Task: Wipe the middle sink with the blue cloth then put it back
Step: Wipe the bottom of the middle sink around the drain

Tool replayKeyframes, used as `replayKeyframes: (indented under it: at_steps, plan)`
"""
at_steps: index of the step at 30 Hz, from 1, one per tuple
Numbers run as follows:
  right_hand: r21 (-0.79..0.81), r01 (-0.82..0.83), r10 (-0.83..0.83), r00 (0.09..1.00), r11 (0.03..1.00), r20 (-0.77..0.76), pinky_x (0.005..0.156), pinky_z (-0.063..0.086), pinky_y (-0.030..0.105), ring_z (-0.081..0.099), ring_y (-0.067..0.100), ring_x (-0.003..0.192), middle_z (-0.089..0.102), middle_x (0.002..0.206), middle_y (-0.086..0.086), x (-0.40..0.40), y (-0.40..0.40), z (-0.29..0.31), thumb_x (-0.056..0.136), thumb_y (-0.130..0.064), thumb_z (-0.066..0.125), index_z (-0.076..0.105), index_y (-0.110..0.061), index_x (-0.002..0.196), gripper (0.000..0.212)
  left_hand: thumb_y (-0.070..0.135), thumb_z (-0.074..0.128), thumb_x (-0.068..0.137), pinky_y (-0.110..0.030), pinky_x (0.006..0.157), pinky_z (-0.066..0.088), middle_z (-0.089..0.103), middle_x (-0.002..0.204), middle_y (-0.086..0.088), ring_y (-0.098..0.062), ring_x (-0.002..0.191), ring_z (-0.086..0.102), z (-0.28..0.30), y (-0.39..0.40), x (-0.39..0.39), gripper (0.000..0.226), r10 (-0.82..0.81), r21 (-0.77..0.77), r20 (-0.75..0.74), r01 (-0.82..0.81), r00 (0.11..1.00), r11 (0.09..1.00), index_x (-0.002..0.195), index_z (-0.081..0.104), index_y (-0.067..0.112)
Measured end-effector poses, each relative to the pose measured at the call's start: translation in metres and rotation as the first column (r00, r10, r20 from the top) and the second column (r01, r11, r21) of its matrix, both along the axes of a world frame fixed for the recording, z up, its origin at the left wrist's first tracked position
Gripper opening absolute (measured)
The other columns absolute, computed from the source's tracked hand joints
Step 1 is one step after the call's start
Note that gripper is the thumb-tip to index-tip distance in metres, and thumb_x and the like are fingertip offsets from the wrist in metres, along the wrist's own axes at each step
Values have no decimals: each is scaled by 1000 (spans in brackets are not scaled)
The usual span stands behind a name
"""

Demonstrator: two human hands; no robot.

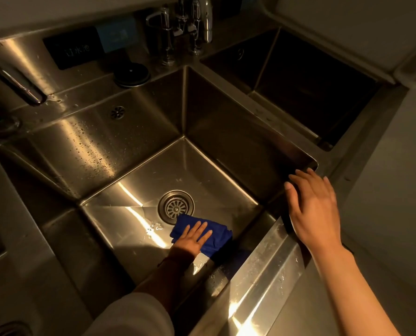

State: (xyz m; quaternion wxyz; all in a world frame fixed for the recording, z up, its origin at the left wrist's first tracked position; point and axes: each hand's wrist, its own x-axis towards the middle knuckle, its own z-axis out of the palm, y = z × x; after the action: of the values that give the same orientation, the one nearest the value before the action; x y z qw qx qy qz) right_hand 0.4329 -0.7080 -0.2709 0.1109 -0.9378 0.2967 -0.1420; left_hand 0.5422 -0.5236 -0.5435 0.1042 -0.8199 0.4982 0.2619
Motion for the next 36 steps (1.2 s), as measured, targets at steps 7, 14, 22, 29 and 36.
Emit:
replayKeyframes:
  at_steps: [7, 14, 22, 29, 36]
  plan:
    - [74, -98, 96, 995, 992, 27, 112, 18, 40, 38, 24, 131, 56, 129, 12, 6, 19, 1, 92, -36, 34, 58, -8, 120, 46, 13, 36, 97, -42, 119, -10, -22, 157, -9, -24, 146, 15, 4, 3, -17, 56, 122, -283, 117, -85, 986, 955, 148, 18, 29]
    - [111, -139, 141, 990, 984, -8, 112, 20, 42, 38, 24, 131, 56, 128, 13, 9, 29, -4, 90, -40, 32, 58, -7, 120, 51, 37, 37, 74, -39, 120, -3, 3, 156, -24, -31, 147, -10, 17, 6, -21, 94, 286, -243, 158, -244, 945, 939, 152, -5, 4]
    - [131, -122, 123, 992, 984, 1, 110, 19, 38, 38, 23, 130, 57, 128, 11, 9, 25, -8, 92, -36, 35, 57, -9, 120, 45, 29, 30, 105, -48, 120, 1, -11, 160, -15, -34, 148, -8, 9, 15, -22, 63, 425, 23, -8, -424, 905, 905, 153, -9, 13]
    - [143, -117, 118, 993, 983, 6, 110, 20, 40, 38, 23, 130, 57, 128, 11, 9, 24, -8, 92, -37, 34, 57, -9, 121, 46, 26, 90, 53, -43, 71, 60, 70, 110, -17, -33, 96, 72, 36, 19, -22, 51, 533, -200, 145, -503, 833, 841, 97, 77, 4]
    - [133, -121, 125, 992, 984, -22, 111, 21, 40, 37, 24, 131, 56, 129, 12, 8, 23, -8, 92, -39, 33, 56, -8, 122, 49, 15, 99, 15, -49, 50, 56, 75, 86, -22, -36, 75, 74, 27, 19, -16, 70, 629, -281, 38, -595, 777, 753, 81, 79, 3]
